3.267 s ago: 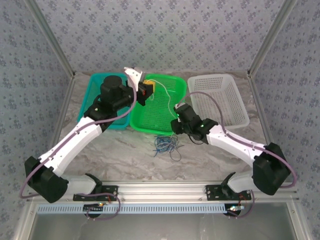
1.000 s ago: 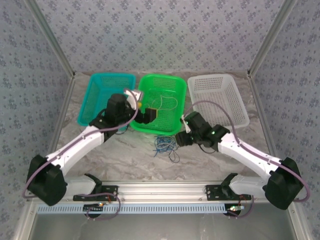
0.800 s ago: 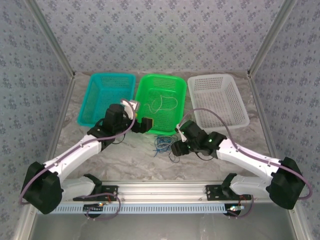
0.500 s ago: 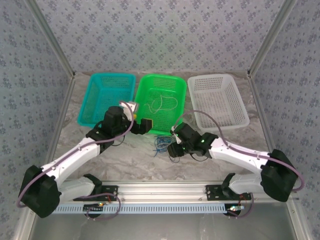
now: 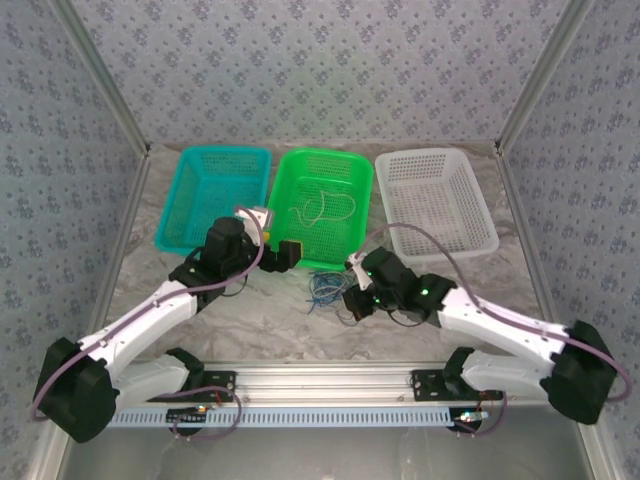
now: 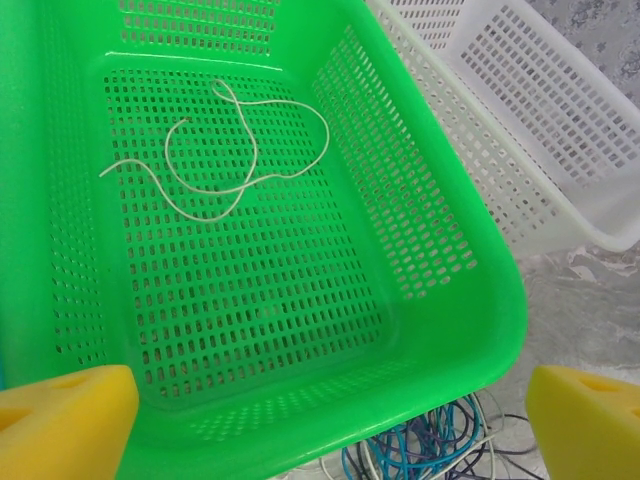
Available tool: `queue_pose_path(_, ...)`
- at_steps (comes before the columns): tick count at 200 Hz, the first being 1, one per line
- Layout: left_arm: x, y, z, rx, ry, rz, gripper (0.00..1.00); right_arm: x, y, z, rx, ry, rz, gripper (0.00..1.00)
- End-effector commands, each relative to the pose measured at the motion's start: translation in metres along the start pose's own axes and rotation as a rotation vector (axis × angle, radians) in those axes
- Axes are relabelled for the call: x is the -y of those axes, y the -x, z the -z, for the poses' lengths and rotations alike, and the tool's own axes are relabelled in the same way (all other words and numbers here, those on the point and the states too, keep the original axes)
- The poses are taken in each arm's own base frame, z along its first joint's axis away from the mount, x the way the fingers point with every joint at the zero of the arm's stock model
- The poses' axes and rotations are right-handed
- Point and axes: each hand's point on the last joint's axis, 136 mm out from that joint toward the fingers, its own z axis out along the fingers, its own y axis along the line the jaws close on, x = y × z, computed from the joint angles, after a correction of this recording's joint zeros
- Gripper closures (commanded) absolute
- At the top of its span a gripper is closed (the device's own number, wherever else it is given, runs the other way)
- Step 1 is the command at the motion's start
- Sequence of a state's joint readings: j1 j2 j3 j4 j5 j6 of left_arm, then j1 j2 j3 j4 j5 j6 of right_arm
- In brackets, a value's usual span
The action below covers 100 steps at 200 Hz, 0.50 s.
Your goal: Untangle the cables
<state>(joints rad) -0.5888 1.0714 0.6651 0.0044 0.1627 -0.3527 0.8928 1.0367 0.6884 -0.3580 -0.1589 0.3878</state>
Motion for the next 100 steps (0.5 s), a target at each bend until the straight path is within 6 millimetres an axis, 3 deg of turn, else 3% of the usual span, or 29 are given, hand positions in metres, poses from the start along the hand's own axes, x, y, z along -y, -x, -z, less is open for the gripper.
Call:
queue_pose_path(1, 0.013, 0.011, 0.004, 0.042, -0.034, -0.041, 0.01, -0.029, 0.022, 0.038, 0.106, 0.110, 0.086, 1.00)
queue_pose_path(23, 0.038, 0.012, 0.006, 0.042, -0.108, -0.116, 0.01, -0.045, 0.034, 0.067, 0.148, 0.159, 0.132, 1.00)
queue_pose_path(47, 0.072, 0.016, 0.010, 0.077, -0.228, -0.185, 0.01, -0.055, 0.045, 0.085, 0.169, 0.180, 0.174, 1.00)
queue_pose_path(74, 0.107, 0.018, 0.017, 0.136, -0.388, -0.225, 0.02, -0.058, 0.058, 0.093, 0.211, 0.179, 0.198, 1.00)
queue_pose_path(100, 0.117, 0.012, 0.016, 0.126, -0.420, -0.262, 0.03, -0.061, 0.064, 0.096, 0.232, 0.202, 0.195, 1.00)
